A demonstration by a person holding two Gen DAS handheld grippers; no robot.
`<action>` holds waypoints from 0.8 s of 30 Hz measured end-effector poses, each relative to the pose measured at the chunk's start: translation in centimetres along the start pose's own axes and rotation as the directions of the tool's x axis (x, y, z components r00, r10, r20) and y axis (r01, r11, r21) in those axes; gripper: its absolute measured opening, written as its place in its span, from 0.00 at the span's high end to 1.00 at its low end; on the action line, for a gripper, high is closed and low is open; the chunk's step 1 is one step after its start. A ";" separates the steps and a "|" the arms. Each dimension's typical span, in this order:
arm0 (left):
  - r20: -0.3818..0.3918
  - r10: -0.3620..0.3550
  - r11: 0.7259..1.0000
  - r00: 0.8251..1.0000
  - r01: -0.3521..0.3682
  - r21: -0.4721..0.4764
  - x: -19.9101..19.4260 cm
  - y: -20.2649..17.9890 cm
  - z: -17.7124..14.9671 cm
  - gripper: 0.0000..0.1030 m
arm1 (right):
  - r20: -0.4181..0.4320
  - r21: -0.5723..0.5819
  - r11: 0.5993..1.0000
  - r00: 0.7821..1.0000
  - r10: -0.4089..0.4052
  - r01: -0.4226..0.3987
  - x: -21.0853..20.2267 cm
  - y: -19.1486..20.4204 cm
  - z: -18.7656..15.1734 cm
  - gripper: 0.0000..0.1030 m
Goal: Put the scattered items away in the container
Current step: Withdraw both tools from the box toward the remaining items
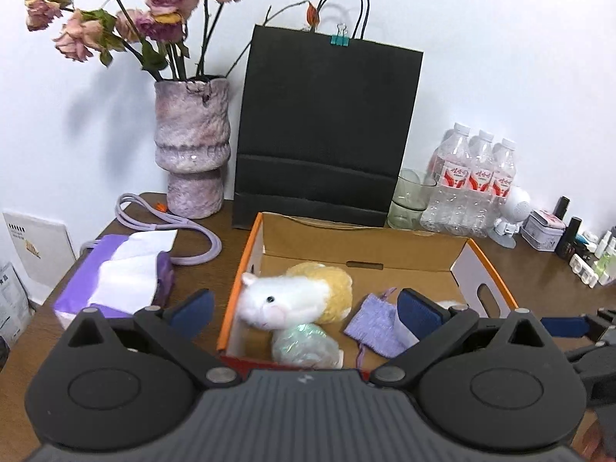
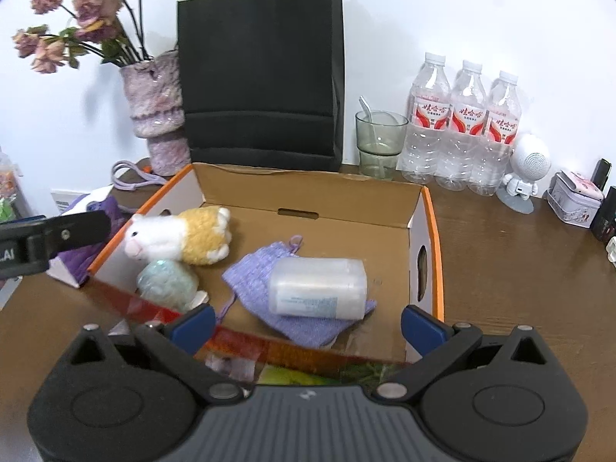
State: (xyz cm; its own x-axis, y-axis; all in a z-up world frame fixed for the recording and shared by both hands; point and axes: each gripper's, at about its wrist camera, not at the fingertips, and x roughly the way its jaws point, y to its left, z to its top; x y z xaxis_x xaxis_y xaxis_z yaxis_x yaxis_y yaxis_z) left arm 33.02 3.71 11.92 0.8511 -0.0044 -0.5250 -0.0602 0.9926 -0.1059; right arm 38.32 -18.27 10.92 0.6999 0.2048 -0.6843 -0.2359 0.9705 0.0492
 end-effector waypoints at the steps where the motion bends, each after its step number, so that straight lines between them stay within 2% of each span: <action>1: 0.001 -0.006 1.000 1.000 0.006 -0.002 -0.4 0.2 -0.4 0.00 | 0.009 0.003 1.000 1.000 0.003 -0.003 -0.4 -0.1 -0.4 0.00; 6: -0.004 -0.054 0.999 0.999 0.054 0.005 -2.1 1.8 -2.9 0.00 | 0.054 0.014 0.999 0.997 0.046 -0.047 -2.3 -0.7 -2.6 0.00; 16: -0.078 -0.098 0.995 0.992 0.096 -0.018 -3.0 3.9 -10.8 0.00 | 0.082 -0.001 0.998 0.995 0.056 -0.056 -3.3 -0.5 -9.7 0.00; 20: -0.036 -0.084 0.996 0.996 0.084 -0.002 -3.3 3.5 -13.2 0.00 | 0.119 0.031 0.998 0.992 0.050 -0.054 -3.1 -0.1 -11.8 0.00; 22: 0.003 -0.063 0.998 0.998 0.063 0.003 -3.2 3.3 -13.8 0.00 | 0.134 0.038 0.997 0.989 0.054 -0.060 -2.9 0.2 -12.4 0.00; 24: 0.012 -0.044 0.999 0.999 0.044 0.013 -2.9 2.9 -13.9 0.00 | 0.148 0.021 0.999 0.988 0.045 -0.049 -2.6 0.9 -12.7 0.00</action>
State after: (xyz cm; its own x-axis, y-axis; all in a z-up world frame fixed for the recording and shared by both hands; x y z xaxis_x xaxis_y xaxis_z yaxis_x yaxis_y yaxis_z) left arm 23.14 4.87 1.35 0.8589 -0.0465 -0.5100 -0.0162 0.9929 -0.1177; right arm 27.72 -19.52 3.53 0.7808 0.2650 -0.5658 -0.2554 0.9618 0.0981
